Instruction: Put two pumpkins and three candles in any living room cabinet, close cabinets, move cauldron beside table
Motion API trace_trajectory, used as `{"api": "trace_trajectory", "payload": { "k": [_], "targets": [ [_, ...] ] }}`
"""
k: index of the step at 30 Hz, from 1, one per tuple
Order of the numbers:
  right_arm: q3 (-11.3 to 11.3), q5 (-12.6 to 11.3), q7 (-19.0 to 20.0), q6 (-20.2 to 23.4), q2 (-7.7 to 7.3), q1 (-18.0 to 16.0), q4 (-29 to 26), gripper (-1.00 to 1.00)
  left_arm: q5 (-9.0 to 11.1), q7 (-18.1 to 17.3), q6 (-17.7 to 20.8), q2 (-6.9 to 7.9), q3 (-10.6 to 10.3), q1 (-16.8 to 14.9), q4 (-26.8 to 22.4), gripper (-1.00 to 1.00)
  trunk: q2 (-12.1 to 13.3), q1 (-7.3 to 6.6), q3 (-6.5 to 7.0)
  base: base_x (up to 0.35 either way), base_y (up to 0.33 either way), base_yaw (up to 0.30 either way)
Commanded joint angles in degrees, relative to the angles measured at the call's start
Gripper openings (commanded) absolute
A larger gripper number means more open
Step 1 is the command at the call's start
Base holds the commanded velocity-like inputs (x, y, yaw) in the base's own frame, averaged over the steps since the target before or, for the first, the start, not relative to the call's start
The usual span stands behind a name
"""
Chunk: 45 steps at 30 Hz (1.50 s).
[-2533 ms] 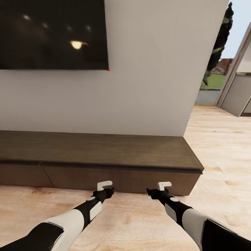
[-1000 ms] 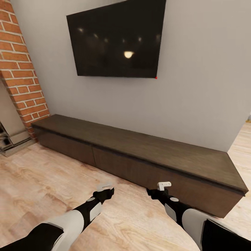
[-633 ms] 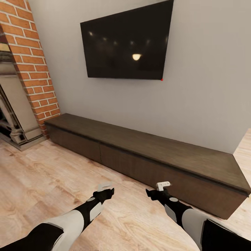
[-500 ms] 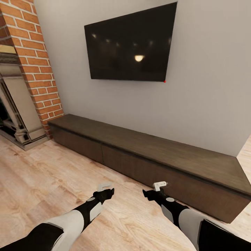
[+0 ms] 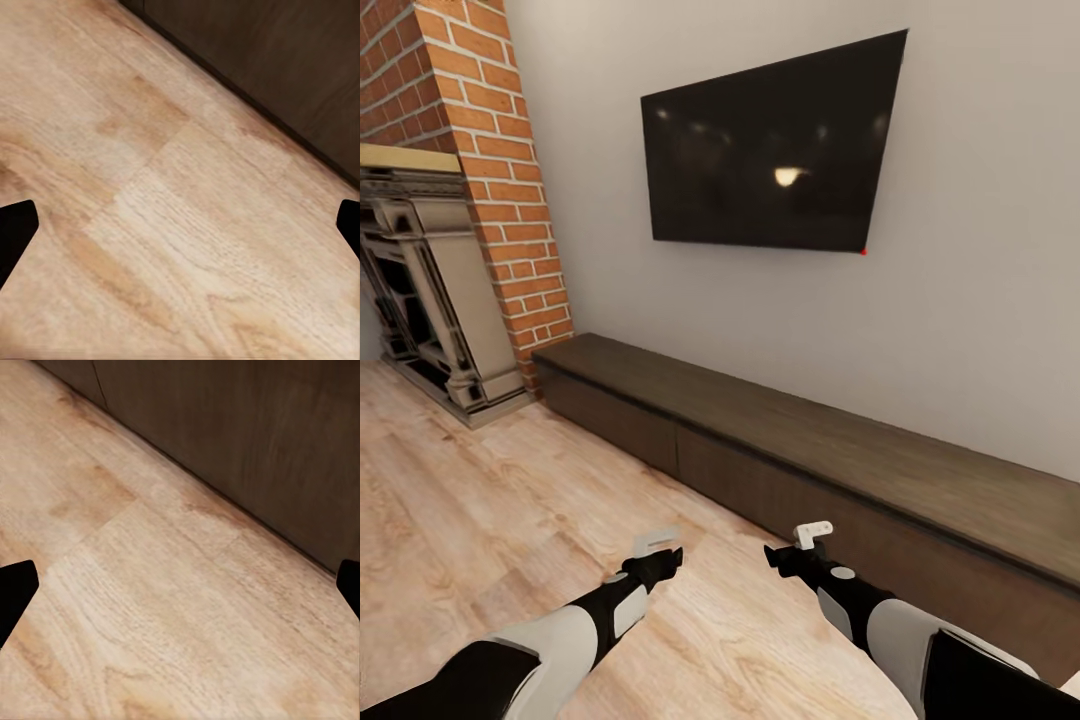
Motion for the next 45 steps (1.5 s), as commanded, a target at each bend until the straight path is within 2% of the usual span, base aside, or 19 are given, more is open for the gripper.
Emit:
{"api": "trace_trajectory", "payload": {
  "k": [1,9,17,18,21,24,26,31,40,45],
  "targets": [
    [0.38,-0.59,0.32,-0.16,0.03,-0.03,0.14,1.0,0.41,0.15,-0.19,-0.03,-0.46,-0.02,0.16,1.0,0.39,-0.24,0.14,0.0,0.0,0.038],
    [0.4,-0.53,0.29,-0.2,0.03,0.05,0.21,1.0,0.41,0.18,-0.19,0.12,-0.44,-0.02,1.16,1.0,3.6,-1.99,2.1,0.0,0.0,0.084],
    [0.46,-0.5,0.29,-0.2,-0.12,0.1,0.22,1.0,1.65,0.15,-0.19,1.98,0.85,0.17,2.52,1.0,6.81,-3.75,4.19,0.0,0.0,0.095],
    [0.54,-0.49,0.29,-0.17,-0.14,0.88,0.22,1.0,3.35,0.15,-0.19,3.23,1.39,1.21,2.94,1.0,7.21,-3.97,4.46,0.0,0.0,0.095],
    [0.57,-0.49,0.29,-0.13,-0.14,2.02,0.22,1.0,5.66,0.15,-0.19,4.89,1.57,2.74,3.07,1.0,8.42,-4.63,5.25,0.0,0.0,0.096],
    [0.62,-0.49,0.29,-0.12,-0.19,2.42,0.26,1.0,6.89,0.15,-0.19,5.74,1.61,3.67,3.12,1.0,9.62,-5.29,6.03,0.0,0.0,0.096],
    [0.65,-0.5,0.29,-0.14,-0.35,3.87,0.7,1.0,8.09,0.15,-0.19,6.47,1.64,5.41,3.19,1.0,10.42,-5.73,6.56,0.0,0.0,0.096],
    [0.67,-0.5,0.32,-0.19,-0.85,5.04,1.23,1.0,8.46,0.07,-0.19,6.69,1.59,6.56,3.25,1.0,12.43,-6.83,7.88,0.0,0.0,0.099],
    [0.67,-0.42,0.33,-0.29,-1.1,5.75,1.36,1.0,8.53,0.14,-0.19,6.61,1.59,7.67,3.18,1.0,12.43,-6.83,8.63,0.0,0.0,0.123],
    [0.67,1.19,0.3,-0.34,-1.08,5.76,1.36,1.0,8.53,0.19,-0.19,6.57,1.55,7.69,3.17,1.0,12.43,-6.83,9.05,0.0,0.0,0.14]
  ]
}}
